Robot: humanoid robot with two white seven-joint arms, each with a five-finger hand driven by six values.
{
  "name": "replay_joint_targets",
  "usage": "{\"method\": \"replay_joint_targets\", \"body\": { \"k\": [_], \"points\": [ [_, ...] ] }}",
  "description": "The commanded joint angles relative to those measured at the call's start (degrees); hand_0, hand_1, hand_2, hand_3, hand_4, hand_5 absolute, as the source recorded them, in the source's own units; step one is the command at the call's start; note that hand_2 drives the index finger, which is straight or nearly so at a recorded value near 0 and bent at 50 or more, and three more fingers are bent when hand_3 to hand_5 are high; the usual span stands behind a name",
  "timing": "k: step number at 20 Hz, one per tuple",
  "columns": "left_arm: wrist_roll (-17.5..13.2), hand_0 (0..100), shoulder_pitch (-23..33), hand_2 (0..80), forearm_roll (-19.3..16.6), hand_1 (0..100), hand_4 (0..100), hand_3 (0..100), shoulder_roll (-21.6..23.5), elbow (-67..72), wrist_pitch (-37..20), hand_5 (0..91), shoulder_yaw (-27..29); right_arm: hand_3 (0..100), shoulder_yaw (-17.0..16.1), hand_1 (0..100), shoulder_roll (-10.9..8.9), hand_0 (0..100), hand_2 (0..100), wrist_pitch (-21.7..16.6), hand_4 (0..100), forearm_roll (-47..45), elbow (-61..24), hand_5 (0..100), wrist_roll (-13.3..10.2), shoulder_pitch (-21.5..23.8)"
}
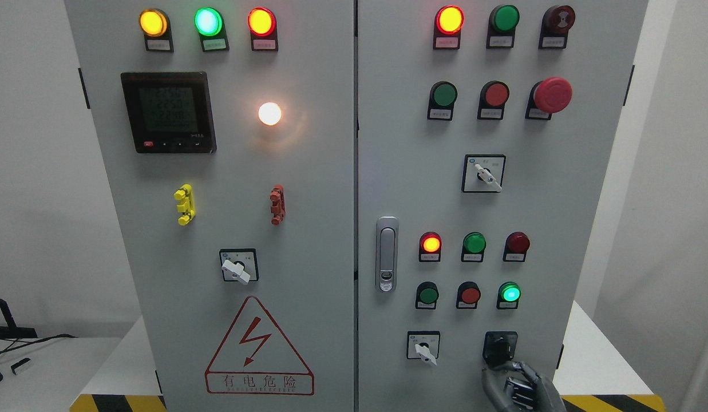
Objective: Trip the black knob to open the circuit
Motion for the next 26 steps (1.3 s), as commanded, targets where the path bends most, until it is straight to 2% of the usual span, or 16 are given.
{"method": "replay_joint_targets", "body": {
  "k": [1, 26],
  "points": [
    [0.0, 12, 0.0, 0.0, -1.8, 39, 0, 0, 0.0, 0.0, 0.0, 0.0, 0.0, 100, -1.1, 75, 0.61, 43, 46, 0.0, 100, 0.0, 0.1, 97, 0.1, 0.1],
    [0.0, 12, 0.0, 0.0, -1.8, 39, 0, 0, 0.0, 0.0, 0.0, 0.0, 0.0, 100, -2.2, 75, 0.61, 43, 46, -0.2, 100, 0.1, 0.2, 97, 0.2, 0.9]
  ]
}}
